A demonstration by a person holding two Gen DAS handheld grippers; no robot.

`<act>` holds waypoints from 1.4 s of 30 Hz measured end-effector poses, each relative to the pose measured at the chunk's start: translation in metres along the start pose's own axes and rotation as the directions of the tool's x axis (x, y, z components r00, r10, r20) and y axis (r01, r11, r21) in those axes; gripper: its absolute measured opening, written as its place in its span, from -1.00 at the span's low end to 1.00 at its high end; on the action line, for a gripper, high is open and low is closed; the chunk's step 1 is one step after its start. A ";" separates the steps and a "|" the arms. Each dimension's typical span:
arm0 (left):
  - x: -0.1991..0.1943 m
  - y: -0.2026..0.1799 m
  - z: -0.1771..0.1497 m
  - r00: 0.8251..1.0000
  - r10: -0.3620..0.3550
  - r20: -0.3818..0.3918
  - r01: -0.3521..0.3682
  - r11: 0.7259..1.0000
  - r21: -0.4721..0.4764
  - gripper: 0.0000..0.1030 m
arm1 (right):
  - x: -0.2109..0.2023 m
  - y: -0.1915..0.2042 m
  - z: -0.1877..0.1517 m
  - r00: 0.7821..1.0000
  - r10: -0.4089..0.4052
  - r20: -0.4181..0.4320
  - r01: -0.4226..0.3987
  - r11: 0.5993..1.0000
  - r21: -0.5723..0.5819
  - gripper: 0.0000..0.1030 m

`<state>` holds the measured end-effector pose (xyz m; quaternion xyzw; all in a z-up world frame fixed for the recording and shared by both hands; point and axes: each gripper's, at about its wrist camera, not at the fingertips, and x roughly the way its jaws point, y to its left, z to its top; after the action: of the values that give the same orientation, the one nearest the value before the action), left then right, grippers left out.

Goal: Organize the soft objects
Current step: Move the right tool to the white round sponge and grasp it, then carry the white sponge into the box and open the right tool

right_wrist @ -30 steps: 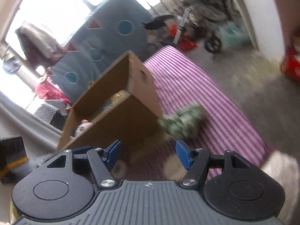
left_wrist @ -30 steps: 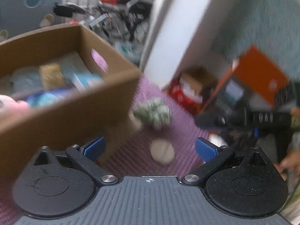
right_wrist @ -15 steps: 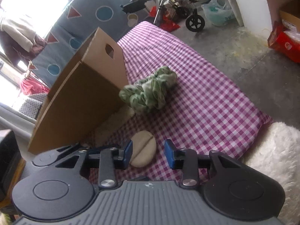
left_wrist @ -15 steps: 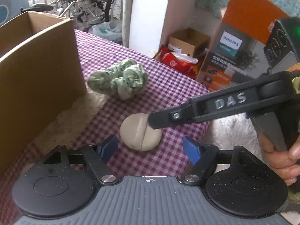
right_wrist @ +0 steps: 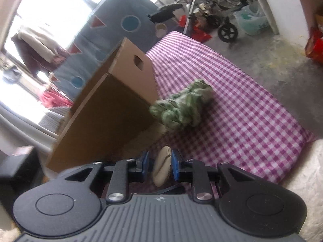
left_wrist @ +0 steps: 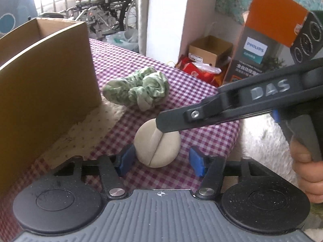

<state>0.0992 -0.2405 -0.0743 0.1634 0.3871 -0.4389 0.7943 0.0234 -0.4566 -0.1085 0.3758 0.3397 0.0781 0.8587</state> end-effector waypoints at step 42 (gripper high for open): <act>-0.174 0.140 0.056 0.929 0.240 0.282 -0.193 0.964 -0.184 -0.24 | 0.097 0.237 0.103 0.937 0.313 -0.152 -0.346 0.885 -0.312 -0.79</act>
<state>0.1864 -0.0966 0.0824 0.0747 0.2736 -0.3371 0.8977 0.1916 -0.3123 0.0564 0.2725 0.2941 0.2977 0.8664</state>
